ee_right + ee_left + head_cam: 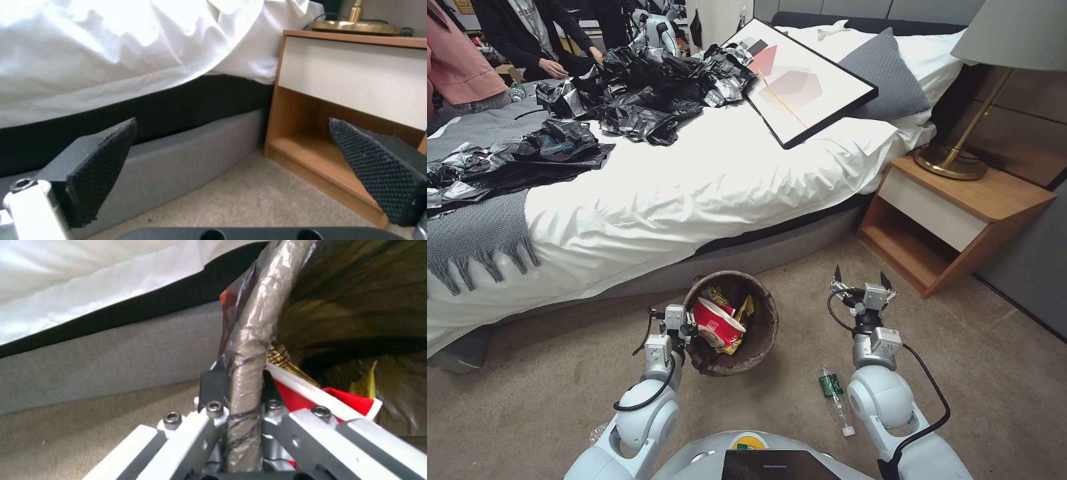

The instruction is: Pick up the trash bin, then pick up the garbage from the floor and place it into the trash bin.

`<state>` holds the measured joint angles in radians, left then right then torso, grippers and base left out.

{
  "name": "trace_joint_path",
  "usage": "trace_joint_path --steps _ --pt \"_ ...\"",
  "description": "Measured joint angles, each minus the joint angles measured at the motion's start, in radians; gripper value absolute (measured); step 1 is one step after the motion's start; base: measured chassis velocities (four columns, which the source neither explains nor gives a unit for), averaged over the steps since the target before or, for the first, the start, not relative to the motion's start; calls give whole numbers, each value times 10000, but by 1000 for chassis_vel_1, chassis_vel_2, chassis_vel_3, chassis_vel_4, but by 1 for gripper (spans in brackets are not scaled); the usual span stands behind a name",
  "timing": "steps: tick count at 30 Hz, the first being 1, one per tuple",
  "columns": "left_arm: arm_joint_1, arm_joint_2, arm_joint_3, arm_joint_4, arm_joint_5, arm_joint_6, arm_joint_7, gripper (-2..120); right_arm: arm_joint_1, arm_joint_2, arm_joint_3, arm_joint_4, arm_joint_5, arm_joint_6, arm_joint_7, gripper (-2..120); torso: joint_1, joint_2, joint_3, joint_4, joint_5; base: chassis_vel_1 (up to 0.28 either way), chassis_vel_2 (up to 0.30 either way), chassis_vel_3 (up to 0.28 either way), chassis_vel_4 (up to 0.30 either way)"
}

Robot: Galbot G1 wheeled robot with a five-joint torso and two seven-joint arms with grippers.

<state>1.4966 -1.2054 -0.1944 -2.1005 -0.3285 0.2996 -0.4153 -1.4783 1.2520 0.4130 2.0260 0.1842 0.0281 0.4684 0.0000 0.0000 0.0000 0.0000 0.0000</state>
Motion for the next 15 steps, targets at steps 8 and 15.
trace_joint_path --steps 8,15 --pt "-6 17 -2 -12 -4 6 1 0 -19 33 -20 17 -43 -9 0 100 0 0 0 0 -1 65 -47 -57 49" --pt "-5 17 3 -20 -5 11 2 0 -29 48 -31 17 -62 -18 1 100 0 0 0 0 0 47 -72 -59 57"
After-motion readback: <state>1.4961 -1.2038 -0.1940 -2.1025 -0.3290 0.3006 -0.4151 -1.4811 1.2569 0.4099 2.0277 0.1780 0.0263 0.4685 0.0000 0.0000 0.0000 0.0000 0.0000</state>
